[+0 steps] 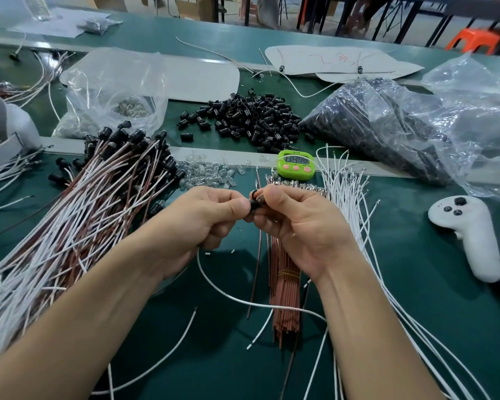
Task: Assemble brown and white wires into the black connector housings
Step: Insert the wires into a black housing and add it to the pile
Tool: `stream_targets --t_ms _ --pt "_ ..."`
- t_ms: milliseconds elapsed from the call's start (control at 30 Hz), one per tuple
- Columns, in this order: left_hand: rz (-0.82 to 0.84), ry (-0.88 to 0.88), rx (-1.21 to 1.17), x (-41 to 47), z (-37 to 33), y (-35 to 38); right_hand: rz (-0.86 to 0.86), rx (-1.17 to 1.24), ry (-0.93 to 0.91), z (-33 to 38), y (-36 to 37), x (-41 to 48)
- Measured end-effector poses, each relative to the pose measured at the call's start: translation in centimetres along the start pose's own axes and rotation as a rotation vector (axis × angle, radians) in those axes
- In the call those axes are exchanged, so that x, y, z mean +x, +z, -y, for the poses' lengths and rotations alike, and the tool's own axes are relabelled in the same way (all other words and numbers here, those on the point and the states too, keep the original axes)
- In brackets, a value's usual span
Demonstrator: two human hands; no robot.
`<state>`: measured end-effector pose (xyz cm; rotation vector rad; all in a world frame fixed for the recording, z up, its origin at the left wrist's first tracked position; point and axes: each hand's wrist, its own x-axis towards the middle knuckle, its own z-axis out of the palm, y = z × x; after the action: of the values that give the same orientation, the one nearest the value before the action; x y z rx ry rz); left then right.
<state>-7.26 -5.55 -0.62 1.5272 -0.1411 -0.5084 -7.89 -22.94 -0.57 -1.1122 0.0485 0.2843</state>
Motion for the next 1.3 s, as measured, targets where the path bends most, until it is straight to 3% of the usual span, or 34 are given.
stream_targets --t_ms 300,633,900,1300 --pt "-0.027 -0.006 -0.194 0.1 0.7 0.9 0.038 0.145 0.063 0.2 -0.2 -0.2" --pt "-0.167 0.176 0.215 0.7 0.6 1.0 -0.101 0.208 0.049 0.2 0.4 0.1" --pt "-0.241 0.219 0.286 0.8 0.7 0.6 -0.119 0.239 0.064 -0.1 0.9 0.2" --pt "-0.357 0.238 0.208 0.4 0.2 1.1 -0.100 0.325 0.090 0.2 0.6 0.1"
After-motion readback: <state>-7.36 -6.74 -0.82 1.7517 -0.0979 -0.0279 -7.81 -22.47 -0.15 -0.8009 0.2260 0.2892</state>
